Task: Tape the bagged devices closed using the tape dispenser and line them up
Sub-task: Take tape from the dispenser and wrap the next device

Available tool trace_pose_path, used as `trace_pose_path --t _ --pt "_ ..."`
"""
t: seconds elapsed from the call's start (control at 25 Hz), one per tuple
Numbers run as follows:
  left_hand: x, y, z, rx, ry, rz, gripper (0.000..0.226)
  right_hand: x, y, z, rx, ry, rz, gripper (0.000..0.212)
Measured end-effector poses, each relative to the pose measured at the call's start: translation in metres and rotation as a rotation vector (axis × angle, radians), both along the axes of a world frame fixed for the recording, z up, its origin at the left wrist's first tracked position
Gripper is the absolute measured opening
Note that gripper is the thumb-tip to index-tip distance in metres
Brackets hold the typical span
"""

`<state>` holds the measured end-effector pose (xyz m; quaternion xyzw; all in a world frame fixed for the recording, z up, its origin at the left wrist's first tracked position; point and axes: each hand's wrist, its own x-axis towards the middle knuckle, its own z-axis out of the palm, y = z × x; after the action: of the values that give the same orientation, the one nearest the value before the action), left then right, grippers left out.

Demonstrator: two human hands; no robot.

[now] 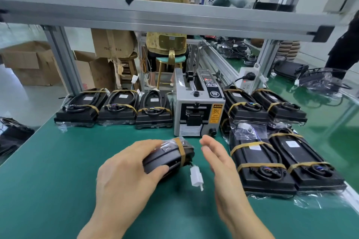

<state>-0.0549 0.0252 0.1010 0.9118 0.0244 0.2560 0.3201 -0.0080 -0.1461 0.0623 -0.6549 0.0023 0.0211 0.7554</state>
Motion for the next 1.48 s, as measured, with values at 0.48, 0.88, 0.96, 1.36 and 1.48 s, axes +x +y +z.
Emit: trace_pose_path --t 0.48,0.88,0.96,1.36,1.48 --pt "0.009 0.021 -0.033 -1.114 -0.154 -0.416 0.055 0.003 0.003 0.018 -0.039 -0.379 0.269 0.067" --pt "0.011 0.021 0.014 -0.567 -0.103 -0.365 0.057 0.004 0.029 0.01 -0.172 -0.452 0.23 0.062" --pt "0.015 0.014 0.015 -0.612 -0.092 -0.348 0.044 0.003 0.028 0.012 -0.225 -0.441 0.243 0.064" --pt "0.023 0.008 0.008 -0.905 -0.232 -0.174 0.007 -0.004 0.029 0.038 -0.491 -0.662 0.289 0.053" --pt "0.017 0.012 0.01 -0.657 -0.275 -0.283 0.02 0.002 0.028 0.039 -0.438 -0.581 0.314 0.052"
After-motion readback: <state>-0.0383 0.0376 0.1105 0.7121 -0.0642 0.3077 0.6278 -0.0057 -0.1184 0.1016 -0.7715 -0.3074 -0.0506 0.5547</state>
